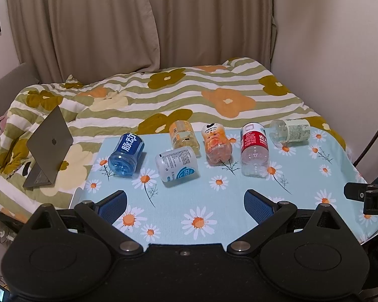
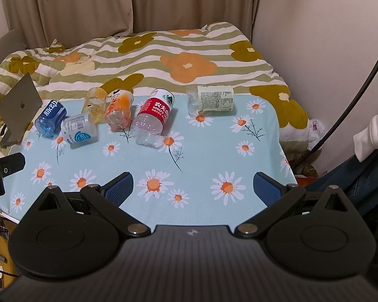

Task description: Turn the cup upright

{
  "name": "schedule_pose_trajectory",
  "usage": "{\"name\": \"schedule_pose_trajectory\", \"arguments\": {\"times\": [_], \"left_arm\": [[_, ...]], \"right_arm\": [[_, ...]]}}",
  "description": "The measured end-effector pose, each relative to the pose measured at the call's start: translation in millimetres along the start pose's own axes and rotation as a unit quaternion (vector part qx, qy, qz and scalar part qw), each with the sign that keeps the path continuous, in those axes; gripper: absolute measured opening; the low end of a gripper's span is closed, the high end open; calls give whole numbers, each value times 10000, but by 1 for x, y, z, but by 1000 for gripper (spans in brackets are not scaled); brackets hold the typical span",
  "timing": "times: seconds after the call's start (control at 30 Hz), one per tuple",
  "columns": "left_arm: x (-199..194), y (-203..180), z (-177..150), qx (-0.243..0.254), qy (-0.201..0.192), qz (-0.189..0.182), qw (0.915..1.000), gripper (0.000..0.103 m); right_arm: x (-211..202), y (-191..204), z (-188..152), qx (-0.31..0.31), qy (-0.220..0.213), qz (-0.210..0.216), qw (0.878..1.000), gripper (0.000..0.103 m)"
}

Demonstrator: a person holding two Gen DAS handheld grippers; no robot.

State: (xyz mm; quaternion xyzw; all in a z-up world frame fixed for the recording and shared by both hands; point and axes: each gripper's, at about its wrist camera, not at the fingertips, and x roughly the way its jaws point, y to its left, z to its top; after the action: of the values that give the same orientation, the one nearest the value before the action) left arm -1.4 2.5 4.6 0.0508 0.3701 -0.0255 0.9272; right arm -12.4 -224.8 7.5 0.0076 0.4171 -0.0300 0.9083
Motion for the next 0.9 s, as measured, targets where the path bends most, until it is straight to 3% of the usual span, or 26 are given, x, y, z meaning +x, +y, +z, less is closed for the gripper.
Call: {"name": "schedule_pose_trajectory", "arguments": {"times": [0.9], "left_arm": [[11, 10, 3, -140, 108, 89, 9998, 101]], "right_arm": [[12, 12, 3, -76, 169, 56, 9998, 103]]}}
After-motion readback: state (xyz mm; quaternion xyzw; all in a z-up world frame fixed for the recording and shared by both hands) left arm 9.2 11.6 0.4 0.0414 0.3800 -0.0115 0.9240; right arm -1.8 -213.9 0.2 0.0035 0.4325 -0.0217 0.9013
